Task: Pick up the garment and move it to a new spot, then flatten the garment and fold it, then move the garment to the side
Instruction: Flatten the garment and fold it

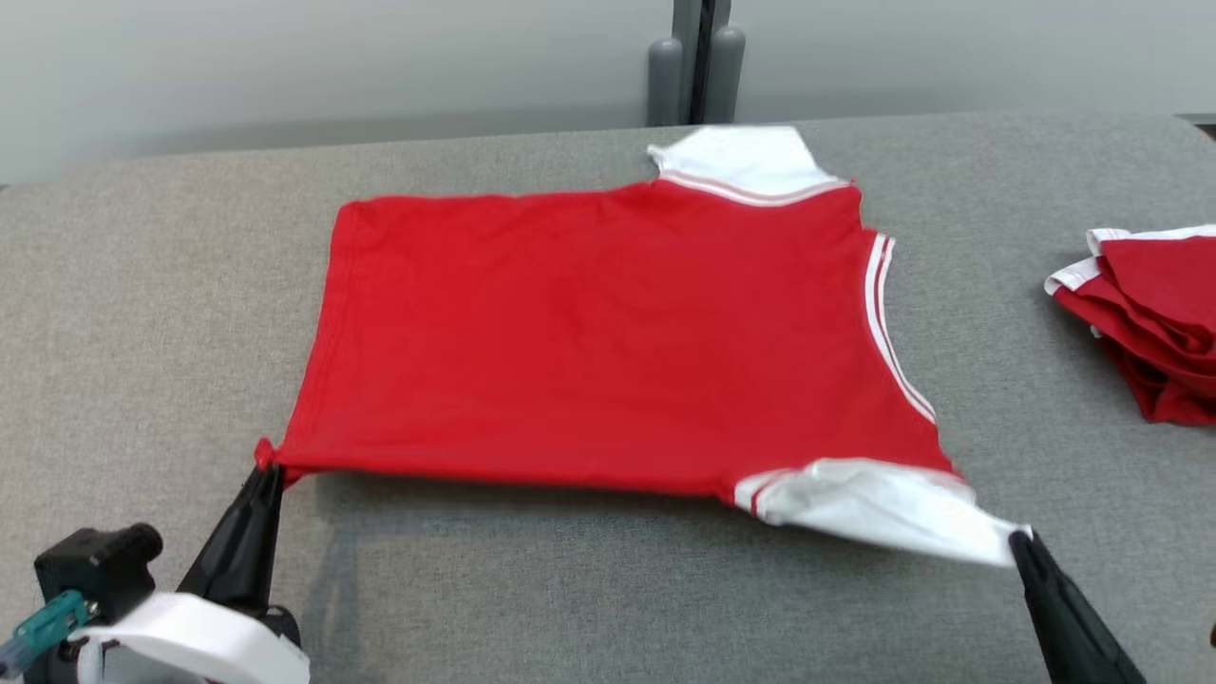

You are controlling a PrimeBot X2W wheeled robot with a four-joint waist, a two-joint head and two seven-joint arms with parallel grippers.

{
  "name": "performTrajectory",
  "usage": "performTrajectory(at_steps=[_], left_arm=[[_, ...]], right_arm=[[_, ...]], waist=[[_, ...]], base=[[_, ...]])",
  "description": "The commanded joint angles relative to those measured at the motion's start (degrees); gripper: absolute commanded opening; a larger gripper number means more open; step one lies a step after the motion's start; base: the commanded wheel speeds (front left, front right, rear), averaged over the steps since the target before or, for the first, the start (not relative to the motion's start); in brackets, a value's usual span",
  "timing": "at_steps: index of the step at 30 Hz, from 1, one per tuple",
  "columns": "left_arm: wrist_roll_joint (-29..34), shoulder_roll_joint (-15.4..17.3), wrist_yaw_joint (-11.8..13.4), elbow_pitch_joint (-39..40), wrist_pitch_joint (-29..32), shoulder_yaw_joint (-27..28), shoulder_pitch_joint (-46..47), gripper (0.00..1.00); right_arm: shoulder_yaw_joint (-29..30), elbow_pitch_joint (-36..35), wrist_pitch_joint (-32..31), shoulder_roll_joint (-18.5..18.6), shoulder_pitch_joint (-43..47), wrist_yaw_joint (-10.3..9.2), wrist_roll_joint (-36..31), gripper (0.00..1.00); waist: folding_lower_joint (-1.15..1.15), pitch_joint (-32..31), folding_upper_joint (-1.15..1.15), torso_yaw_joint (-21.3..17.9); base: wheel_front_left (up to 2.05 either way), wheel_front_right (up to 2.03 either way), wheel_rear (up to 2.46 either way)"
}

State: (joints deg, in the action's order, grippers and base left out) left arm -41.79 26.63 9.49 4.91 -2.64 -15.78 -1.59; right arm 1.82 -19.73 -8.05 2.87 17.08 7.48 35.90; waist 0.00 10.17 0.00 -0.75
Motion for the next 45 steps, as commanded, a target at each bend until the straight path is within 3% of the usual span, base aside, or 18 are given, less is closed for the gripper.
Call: performTrajectory(at_steps=[1,6,14,27,35,45], left_arm=[[0.41,1.22,1.85,2.88,1.36,0.55,-2.58,0.0],[0.74,2.38,6.03,10.26,3.68,1.35,-7.41,0.0],[0.82,2.52,7.35,12.57,4.81,1.14,-7.78,0.0],[0.2,0.78,4.4,5.84,6.51,-0.66,3.76,0.0],[-0.66,0.2,2.42,0.19,5.88,-0.36,9.28,0.0],[-1.89,-1.28,0.63,-5.95,4.16,-0.45,11.52,0.0]], right_arm=[[0.39,-2.03,-1.08,0.12,2.39,0.04,1.01,0.0],[-0.39,-6.13,-3.39,0.11,5.9,0.04,1.72,0.0],[-0.64,-6.86,-5.23,0.1,3.57,0.04,-0.28,0.0],[-3.56,0.83,-6.84,0.93,-16.13,0.04,-10.25,0.0],[-7.04,10.03,-4.32,4.7,-28.36,0.04,-9.86,0.0],[-10.12,22.55,1.67,8.67,-36.4,0.03,-7.76,0.0]], waist=[[0.0,-1.08,0.0,-0.44],[0.0,-1.92,0.0,-0.22],[0.0,-0.66,0.0,0.39],[0.0,6.96,0.0,0.26],[0.0,11.25,0.0,0.3],[0.0,12.86,0.0,0.68]], base=[[0.0,0.0,0.0],[0.0,0.0,0.0],[0.0,0.0,0.0],[0.0,0.0,0.0],[0.0,0.0,0.0],[0.0,0.0,0.0]])
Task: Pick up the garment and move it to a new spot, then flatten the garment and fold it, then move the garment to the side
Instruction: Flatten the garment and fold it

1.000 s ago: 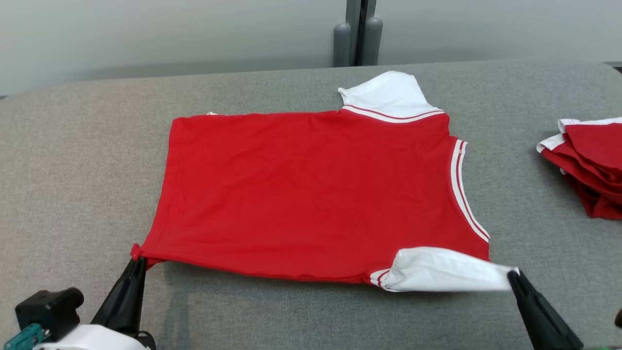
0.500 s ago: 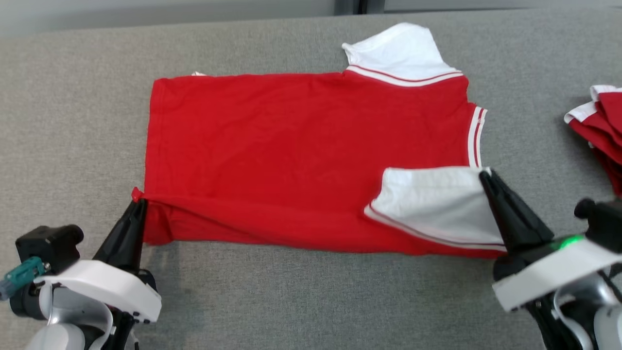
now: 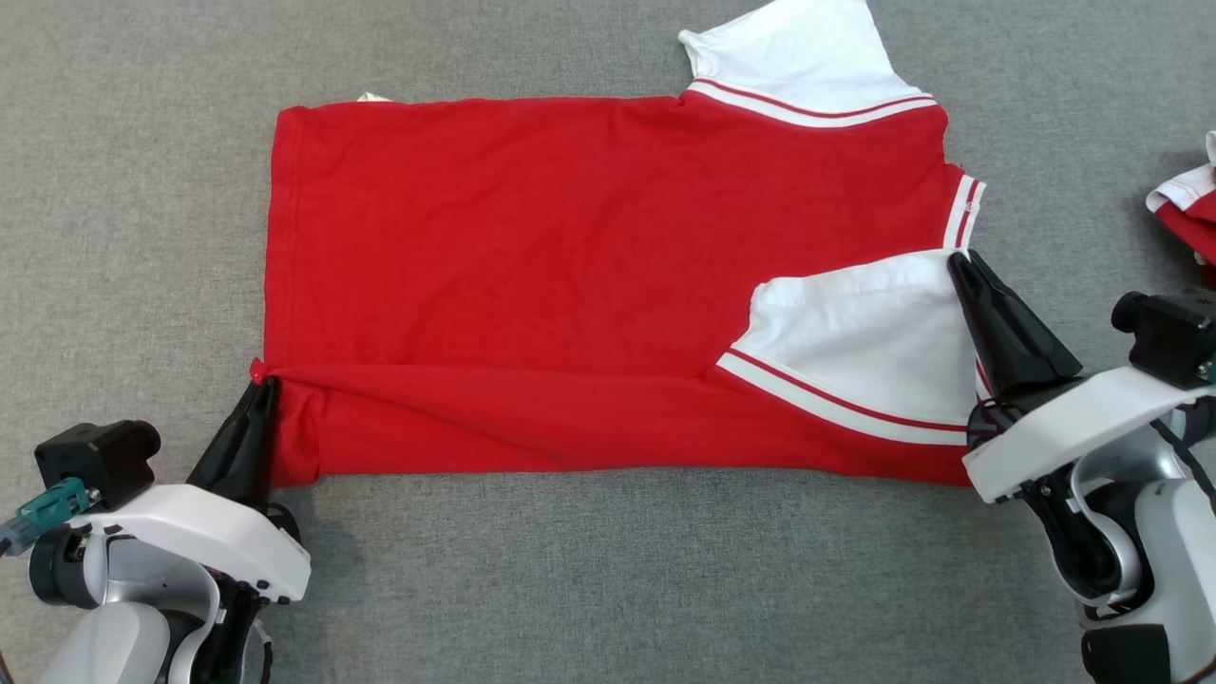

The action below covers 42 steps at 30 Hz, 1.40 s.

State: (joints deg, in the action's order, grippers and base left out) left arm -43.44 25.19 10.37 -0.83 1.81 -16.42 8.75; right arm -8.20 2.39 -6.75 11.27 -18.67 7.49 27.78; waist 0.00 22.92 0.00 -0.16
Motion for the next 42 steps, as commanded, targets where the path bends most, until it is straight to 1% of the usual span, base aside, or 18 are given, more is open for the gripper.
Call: performTrajectory(at_steps=[1,3,10,16,17,18,19,20,21,22,28,31,32,37,42], left_arm=[[-0.35,0.14,-0.34,-0.77,-0.41,0.16,1.42,0.0],[-0.6,-0.1,-0.79,-1.78,-0.68,0.1,1.75,0.0],[-1.03,-1.22,-2.14,-4.6,-1.86,-0.38,2.95,0.0],[-1.19,-1.67,-3.21,-7.05,-2.54,-0.87,4.02,0.0],[-1.12,-1.67,-3.35,-7.32,-2.68,-0.99,3.95,0.14],[-1.04,-1.7,-3.52,-7.56,-2.89,-1.08,3.87,0.49],[-0.82,-1.73,-3.62,-7.73,-3.13,-1.16,3.93,1.0],[-0.55,-1.81,-3.72,-7.75,-3.72,-1.18,4.0,1.0],[-0.24,-1.93,-3.59,-7.72,-4.4,-1.14,4.01,1.0],[-0.05,-2.12,-3.43,-7.59,-5.27,-0.97,3.99,1.0],[2.02,-3.38,-1.73,-6.01,-11.79,0.41,3.64,1.0],[3.56,-3.54,-0.78,-4.36,-14.35,1.51,3.78,1.0],[4.96,-3.52,-0.24,-2.88,-15.54,2.27,4.01,1.0],[8.38,-3.74,0.16,0.44,-16.66,4.3,2.5,1.0],[11.49,-4.65,0.42,2.75,-16.88,5.09,-0.44,1.0]], right_arm=[[-0.79,1.64,0.92,0.62,-1.36,0.03,0.6,0.0],[-1.38,4.0,1.89,1.44,-2.48,0.03,1.06,0.0],[-2.93,10.41,4.84,2.55,-5.01,0.03,2.2,0.0],[-4.67,14.23,7.03,3.0,-6.57,0.03,3.14,0.0],[-4.96,14.48,7.38,3.11,-6.75,0.03,2.98,0.0],[-5.31,14.51,8.01,3.25,-6.93,0.03,2.86,0.0],[-5.45,14.65,8.75,3.4,-6.96,0.03,2.57,0.05],[-5.63,14.83,9.44,3.6,-6.79,0.03,2.05,0.44],[-5.65,14.91,10.24,3.71,-6.53,0.03,1.72,0.89],[-5.34,14.9,11.09,3.78,-6.21,0.03,1.12,1.0],[-1.54,13.64,16.32,2.55,-4.04,0.03,-4.56,1.0],[1.19,11.78,18.04,1.57,-2.62,0.03,-8.16,1.0],[3.01,10.03,18.73,0.69,-1.56,0.03,-10.8,1.0],[6.02,5.76,19.27,-1.42,2.37,0.03,-15.84,1.0],[7.98,2.96,18.85,-3.51,7.21,0.02,-17.89,1.0]], waist=[[0.0,0.26,0.0,0.16],[0.0,0.54,0.0,0.37],[0.0,1.2,0.0,0.97],[0.0,1.27,0.0,0.95],[0.0,1.19,0.0,0.9],[0.0,1.11,0.0,0.85],[0.0,1.0,0.0,0.81],[0.0,0.84,0.0,0.8],[0.0,0.57,0.0,0.81],[0.0,0.32,0.0,0.8],[0.0,-1.98,0.0,0.74],[0.0,-3.37,0.0,0.67],[0.0,-4.31,0.0,0.64],[0.0,-6.36,0.0,0.38],[0.0,-8.01,0.0,-0.23]], base=[[0.0,0.0,0.0],[0.0,0.0,0.0],[0.0,0.0,0.0],[0.0,0.0,0.0],[0.0,0.0,0.0],[0.0,0.0,0.0],[0.0,0.0,0.0],[0.0,0.0,0.0],[0.0,0.0,0.0],[0.0,0.0,0.0],[0.0,0.0,0.0],[0.0,0.0,0.0],[0.0,0.0,0.0],[0.0,0.0,0.0],[0.0,0.0,0.0]])
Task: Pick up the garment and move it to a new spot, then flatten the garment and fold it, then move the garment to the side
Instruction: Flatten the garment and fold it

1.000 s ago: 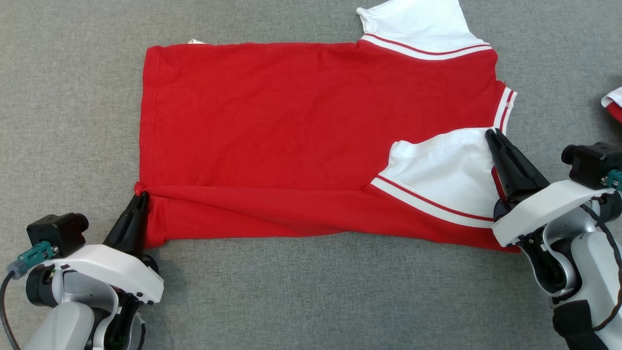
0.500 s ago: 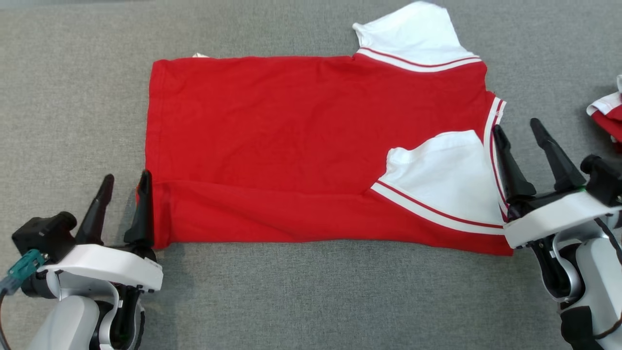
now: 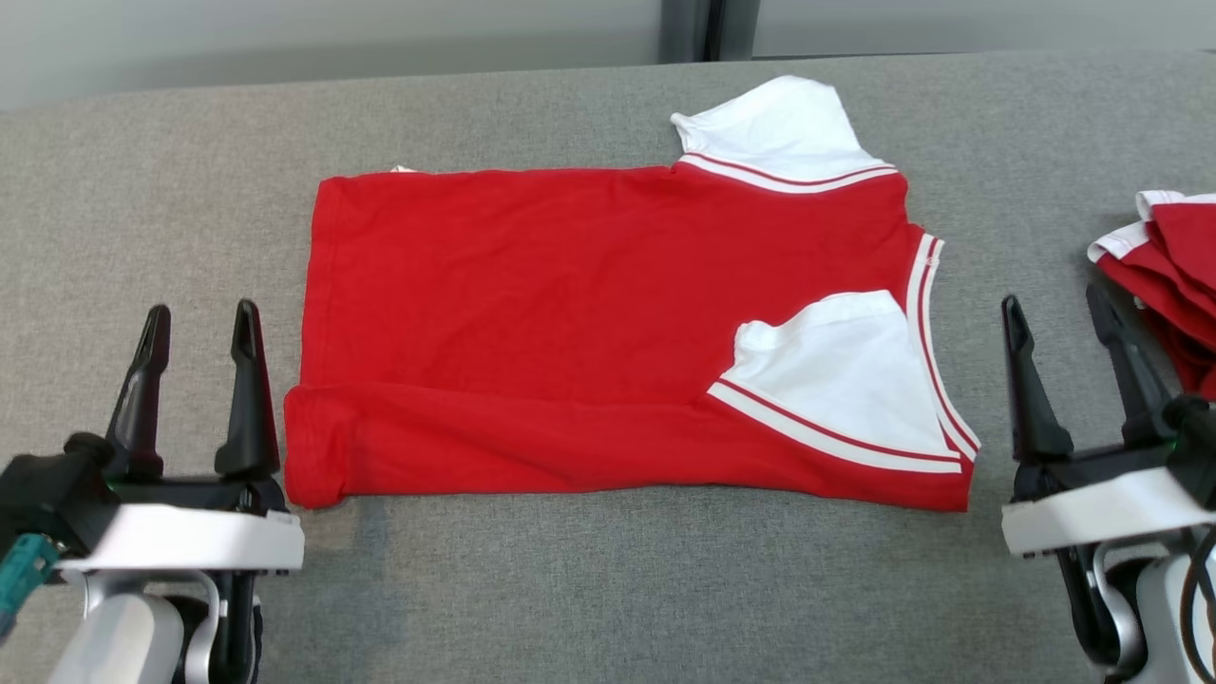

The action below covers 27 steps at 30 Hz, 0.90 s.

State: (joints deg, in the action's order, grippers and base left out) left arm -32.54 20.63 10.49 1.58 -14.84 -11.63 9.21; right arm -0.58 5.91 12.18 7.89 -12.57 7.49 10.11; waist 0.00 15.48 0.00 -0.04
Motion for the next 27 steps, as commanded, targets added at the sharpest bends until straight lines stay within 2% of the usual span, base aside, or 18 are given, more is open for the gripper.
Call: performTrajectory(at_steps=[1,12,22,27], left_arm=[[1.13,-0.18,0.2,0.54,-0.25,0.26,-1.56,1.0],[1.48,-1.38,-1.25,-2.51,-0.24,-0.95,-6.06,1.0],[0.93,-0.58,-1.78,-3.79,0.82,-1.19,-4.37,1.0],[-0.65,-0.69,-3.14,-6.64,2.93,-2.17,-3.91,1.0]], right_arm=[[0.85,-0.92,-0.19,-0.54,1.97,0.02,-0.57,1.0],[2.2,-3.36,-1.26,-3.01,7.2,0.02,-0.1,1.0],[2.0,-4.27,-2.72,-3.58,7.3,0.02,-0.04,1.0],[1.5,-2.31,-3.83,-3.87,8.02,0.02,0.68,1.0]], waist=[[0.0,-0.83,0.0,-0.49],[0.0,-2.56,0.0,-1.54],[0.0,-2.31,0.0,-1.46],[0.0,-1.64,0.0,-1.39]], base=[[0.0,0.0,0.0],[0.0,0.0,0.0],[0.0,0.0,0.0],[0.0,0.0,0.0]])
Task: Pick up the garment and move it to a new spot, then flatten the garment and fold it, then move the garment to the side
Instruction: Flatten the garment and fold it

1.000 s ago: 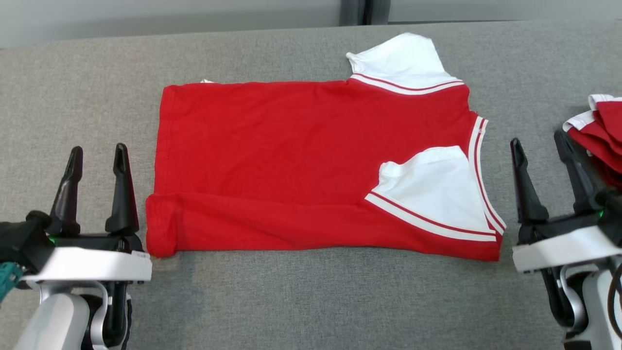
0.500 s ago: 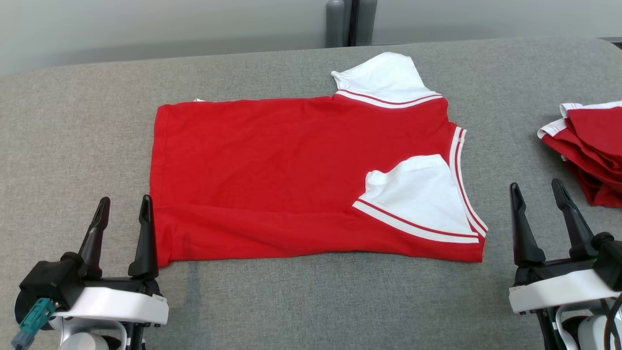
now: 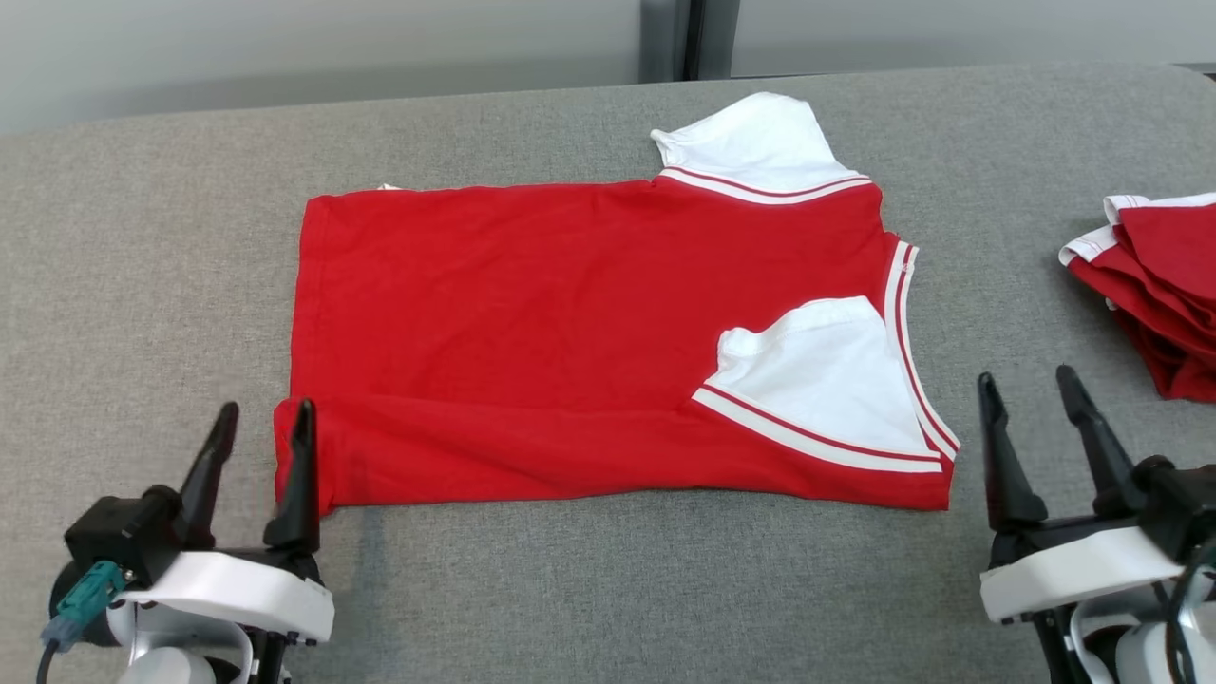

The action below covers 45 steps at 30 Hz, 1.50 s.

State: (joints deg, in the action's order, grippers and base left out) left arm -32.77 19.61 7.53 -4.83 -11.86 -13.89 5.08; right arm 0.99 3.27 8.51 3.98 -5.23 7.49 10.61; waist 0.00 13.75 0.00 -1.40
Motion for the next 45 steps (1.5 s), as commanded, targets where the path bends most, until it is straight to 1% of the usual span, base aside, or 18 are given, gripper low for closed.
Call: performTrajectory(at_steps=[1,6,13,18,21,22,23,24,25,26,27,29,32,37,41,45], left_arm=[[-0.75,0.33,-0.47,-1.21,0.52,-0.13,0.04,1.0],[-3.26,-0.78,-1.87,-5.69,1.37,-0.26,-1.08,1.0],[-6.53,-2.05,-4.1,-11.72,2.94,-0.4,0.55,1.0],[-8.54,-2.29,-5.44,-15.62,4.53,-0.25,1.53,1.0],[-9.6,-2.27,-6.72,-17.3,5.78,-0.5,2.23,1.0],[-9.6,-2.27,-6.72,-17.3,5.78,-0.5,2.23,1.0],[-9.84,-2.16,-7.03,-17.74,6.15,-0.69,2.31,0.85],[-9.67,-1.98,-7.17,-18.08,6.21,-0.82,2.55,0.33],[-9.54,-1.77,-7.38,-18.33,6.52,-1.04,2.71,0.0],[-9.56,-1.72,-7.55,-18.34,6.72,-1.21,2.72,0.0],[-9.34,-1.62,-7.73,-18.22,6.99,-1.52,2.83,0.0],[-9.09,-1.35,-7.6,-17.55,6.77,-1.56,2.83,0.0],[-8.38,-0.02,-7.29,-15.5,6.83,-1.54,2.71,0.0],[-7.29,2.95,-6.62,-9.72,8.97,-1.8,1.81,0.0],[-7.65,4.81,-5.22,-4.27,12.19,-2.17,-1.81,0.0],[-8.7,5.56,-3.31,0.4,14.48,-2.17,-6.74,0.0]], right_arm=[[-0.36,0.85,-0.34,-0.04,0.98,0.02,0.33,1.0],[-1.98,4.34,-0.63,-0.41,1.72,0.02,1.27,1.0],[-3.02,11.26,-0.11,-0.78,0.67,0.02,2.79,1.0],[-4.66,15.25,0.22,-0.88,-0.57,0.02,3.8,1.0],[-5.35,16.93,0.33,-0.93,-1.09,0.02,4.57,1.0],[-5.35,16.93,0.33,-0.93,-1.09,0.02,4.57,1.0],[-5.63,17.42,0.26,-0.94,-1.29,0.02,4.9,1.0],[-5.99,17.77,0.08,-0.98,-1.4,0.02,5.08,0.78],[-6.19,17.98,0.05,-0.98,-1.53,0.02,5.21,0.45],[-6.3,18.23,-0.13,-1.0,-1.64,0.02,5.56,0.26],[-6.38,18.41,-0.43,-1.02,-1.78,0.02,5.72,0.0],[-5.9,18.18,-0.4,-0.94,-1.85,-0.01,6.11,0.0],[-5.45,16.86,-0.62,-0.79,-1.54,-0.02,6.66,0.0],[-4.83,11.92,-2.21,-0.85,0.68,0.01,6.98,0.0],[-3.75,6.79,-4.77,-0.85,4.54,0.01,6.74,0.0],[-1.72,2.05,-7.81,-0.87,9.92,0.01,6.84,0.0]], waist=[[0.0,0.26,0.0,-0.1],[0.0,1.51,0.0,-0.57],[0.0,3.46,0.0,-0.52],[0.0,4.11,0.0,-0.54],[0.0,4.27,0.0,-0.63],[0.0,4.27,0.0,-0.63],[0.0,4.26,0.0,-0.69],[0.0,4.26,0.0,-0.75],[0.0,4.26,0.0,-0.81],[0.0,4.27,0.0,-0.83],[0.0,4.28,0.0,-0.83],[0.0,4.26,0.0,-0.75],[0.0,4.09,0.0,-0.44],[0.0,3.12,0.0,0.26],[0.0,1.64,0.0,0.31],[0.0,-0.35,0.0,0.5]], base=[[0.0,0.0,0.0],[0.0,0.0,0.0],[0.0,0.0,0.0],[0.0,0.0,0.0],[0.0,0.0,0.0],[0.0,0.0,0.0],[0.0,0.0,0.0],[0.0,0.0,0.0],[0.0,0.0,0.0],[0.0,0.0,0.0],[0.0,0.0,0.0],[0.0,0.0,0.0],[0.0,0.0,0.0],[0.0,0.0,0.0],[0.0,0.0,0.0],[0.0,0.0,0.0]])
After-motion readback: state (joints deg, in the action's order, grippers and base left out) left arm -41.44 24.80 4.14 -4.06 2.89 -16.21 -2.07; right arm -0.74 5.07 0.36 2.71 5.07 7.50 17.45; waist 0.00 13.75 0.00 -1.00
